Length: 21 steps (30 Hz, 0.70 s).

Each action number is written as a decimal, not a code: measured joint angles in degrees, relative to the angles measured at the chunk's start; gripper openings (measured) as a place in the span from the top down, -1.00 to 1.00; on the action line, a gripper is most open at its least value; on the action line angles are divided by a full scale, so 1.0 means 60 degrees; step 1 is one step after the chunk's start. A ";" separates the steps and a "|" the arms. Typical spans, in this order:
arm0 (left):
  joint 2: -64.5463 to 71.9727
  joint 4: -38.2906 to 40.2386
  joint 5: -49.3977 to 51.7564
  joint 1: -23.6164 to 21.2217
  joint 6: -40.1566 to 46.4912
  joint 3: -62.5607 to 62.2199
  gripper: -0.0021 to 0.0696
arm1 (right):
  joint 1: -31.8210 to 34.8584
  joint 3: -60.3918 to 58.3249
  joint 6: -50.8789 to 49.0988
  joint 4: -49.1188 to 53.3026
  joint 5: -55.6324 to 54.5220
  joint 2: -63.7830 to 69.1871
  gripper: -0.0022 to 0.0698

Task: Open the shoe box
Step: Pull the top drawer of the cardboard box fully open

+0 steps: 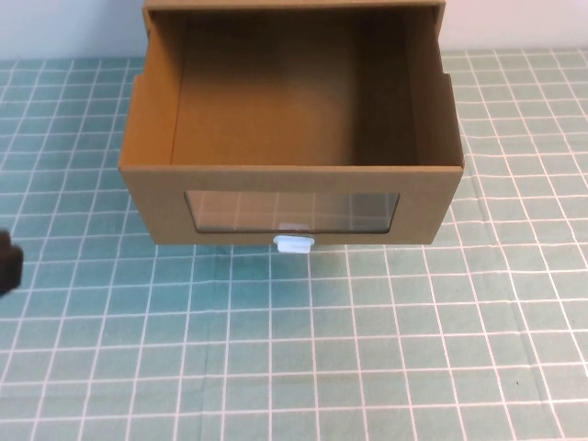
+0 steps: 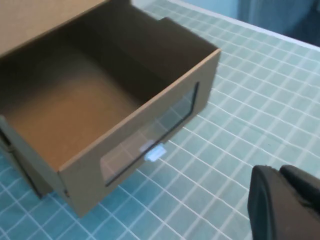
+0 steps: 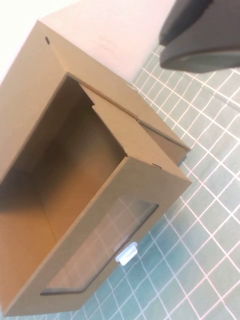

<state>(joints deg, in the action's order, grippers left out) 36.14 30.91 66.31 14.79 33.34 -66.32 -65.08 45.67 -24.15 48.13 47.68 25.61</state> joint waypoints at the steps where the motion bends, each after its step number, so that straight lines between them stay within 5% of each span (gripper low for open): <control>1: -0.0291 0.0000 -0.0359 0.0000 0.0000 0.0373 0.96 | 0.0000 0.0000 0.0000 -0.0015 0.0000 0.0000 0.98; 8: -0.1030 0.0000 -0.2551 0.0000 0.0000 0.2152 0.96 | 0.0000 0.0000 0.0000 -0.0015 0.0000 0.0000 0.98; 21: -0.1030 -0.0023 -0.2674 0.0000 -0.0032 0.2655 0.96 | 0.0000 0.0000 -0.0015 -0.0022 0.0020 0.0000 0.98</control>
<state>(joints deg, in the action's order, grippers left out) 29.96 30.77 50.26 14.79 33.15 -50.39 -65.08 45.67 -24.24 48.00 47.80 25.61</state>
